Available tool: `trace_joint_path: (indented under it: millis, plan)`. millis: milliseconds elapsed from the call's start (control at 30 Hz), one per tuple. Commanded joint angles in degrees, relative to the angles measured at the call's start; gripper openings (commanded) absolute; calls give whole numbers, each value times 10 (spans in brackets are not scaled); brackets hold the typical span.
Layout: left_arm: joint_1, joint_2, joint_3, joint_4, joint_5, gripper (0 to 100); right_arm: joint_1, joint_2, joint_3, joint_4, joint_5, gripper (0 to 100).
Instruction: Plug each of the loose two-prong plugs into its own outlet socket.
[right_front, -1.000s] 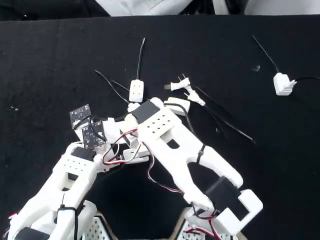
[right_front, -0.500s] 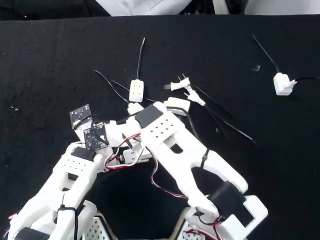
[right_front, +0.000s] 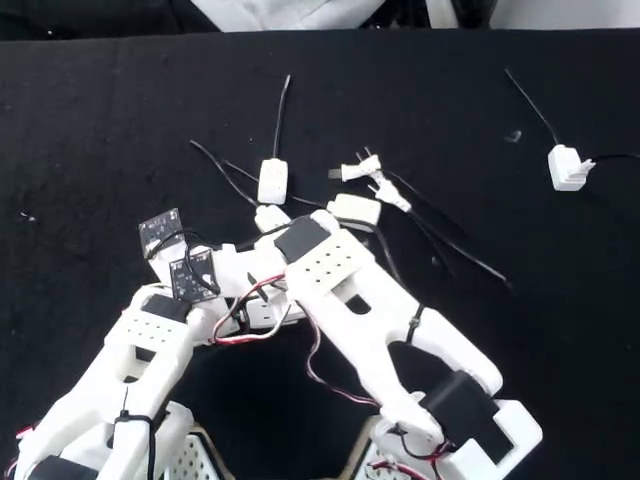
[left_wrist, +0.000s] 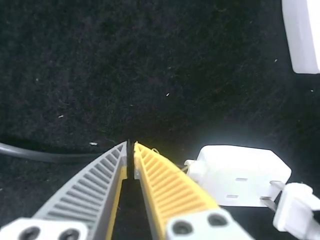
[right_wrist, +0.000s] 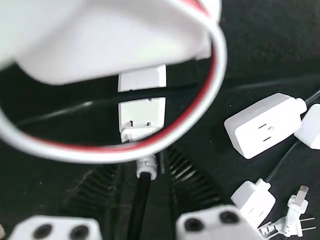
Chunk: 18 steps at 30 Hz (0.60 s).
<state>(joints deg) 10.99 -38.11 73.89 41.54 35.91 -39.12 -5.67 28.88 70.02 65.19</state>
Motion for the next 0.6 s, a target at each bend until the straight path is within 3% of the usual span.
trace_joint_path:
  millis: [0,333,567]
  plan:
    - [-4,9,-3,-10,-3,29,-22,12,51,-5,-5,11]
    - [-4,9,-4,-10,-3,29,41,12,73,-30,13,11]
    - [-4,9,-4,-10,-3,29,21,13,77,-30,11,11]
